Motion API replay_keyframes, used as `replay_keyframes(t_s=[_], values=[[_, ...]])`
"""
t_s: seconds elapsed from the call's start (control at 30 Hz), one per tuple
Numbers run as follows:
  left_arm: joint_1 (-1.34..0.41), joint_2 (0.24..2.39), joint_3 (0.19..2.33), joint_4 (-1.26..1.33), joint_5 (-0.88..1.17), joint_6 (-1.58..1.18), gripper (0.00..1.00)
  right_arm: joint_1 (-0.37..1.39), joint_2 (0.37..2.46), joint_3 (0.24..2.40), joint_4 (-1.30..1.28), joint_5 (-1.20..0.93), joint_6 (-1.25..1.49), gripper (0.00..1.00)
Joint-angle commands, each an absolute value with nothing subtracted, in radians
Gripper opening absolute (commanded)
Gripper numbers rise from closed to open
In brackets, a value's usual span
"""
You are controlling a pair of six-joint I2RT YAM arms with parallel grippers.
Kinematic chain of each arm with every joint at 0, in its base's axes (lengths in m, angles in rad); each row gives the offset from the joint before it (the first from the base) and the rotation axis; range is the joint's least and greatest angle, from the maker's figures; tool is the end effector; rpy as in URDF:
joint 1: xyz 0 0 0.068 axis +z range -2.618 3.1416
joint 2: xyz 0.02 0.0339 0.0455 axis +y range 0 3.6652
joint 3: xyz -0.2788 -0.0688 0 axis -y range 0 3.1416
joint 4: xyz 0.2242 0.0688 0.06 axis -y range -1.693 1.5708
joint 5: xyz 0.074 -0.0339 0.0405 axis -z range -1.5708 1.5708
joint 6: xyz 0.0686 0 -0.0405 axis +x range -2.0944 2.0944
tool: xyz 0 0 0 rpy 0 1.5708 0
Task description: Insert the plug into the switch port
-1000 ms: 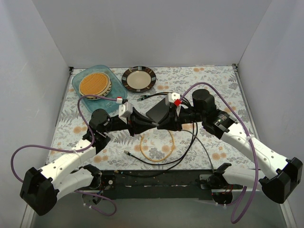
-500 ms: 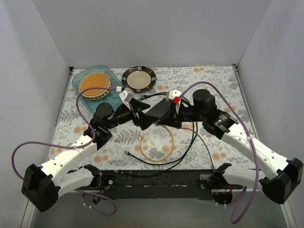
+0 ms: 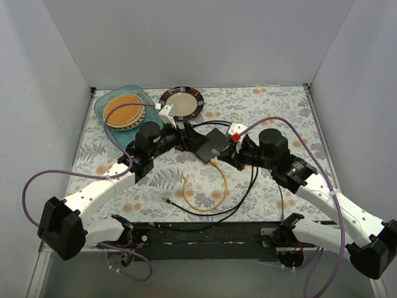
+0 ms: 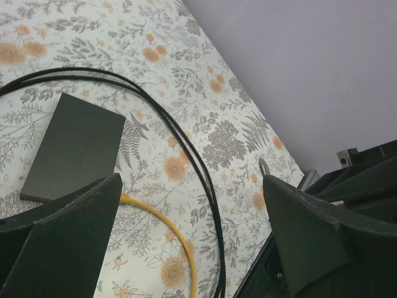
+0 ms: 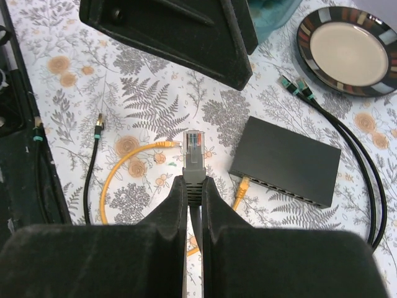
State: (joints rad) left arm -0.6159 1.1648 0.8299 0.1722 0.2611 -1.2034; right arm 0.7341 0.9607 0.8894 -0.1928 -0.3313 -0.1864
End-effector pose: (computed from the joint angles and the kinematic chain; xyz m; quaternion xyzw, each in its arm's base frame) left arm 0.2181 -0.1761 0.3299 -0.1382 0.7478 -0.5675 0.3158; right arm 0.1500 0.1654 0.3496 -0.4377 0.6572 0.2882 0.5418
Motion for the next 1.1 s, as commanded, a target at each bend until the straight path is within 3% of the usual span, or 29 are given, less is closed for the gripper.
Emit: replay_keyframes(t_s=[0.0,0.3,0.6,1.07], values=[[-0.600,1.195,0.873,0.121,0.235,-1.221,0.98,0.733,0.949,0.861,-0.121,-0.249,-0.184,0.01],[-0.571,1.347,0.931,0.087,0.150,-1.148,0.98,0.713,1.126,0.867,-0.143,-0.042,-0.048,0.01],[-0.519,1.593,1.032,0.104,0.248,-1.072,0.98,0.617,1.310,0.899,-0.156,-0.038,0.066,0.01],[-0.491,1.974,1.265,0.086,0.330,-0.994,0.95,0.607,1.531,0.908,-0.152,0.063,0.135,0.01]])
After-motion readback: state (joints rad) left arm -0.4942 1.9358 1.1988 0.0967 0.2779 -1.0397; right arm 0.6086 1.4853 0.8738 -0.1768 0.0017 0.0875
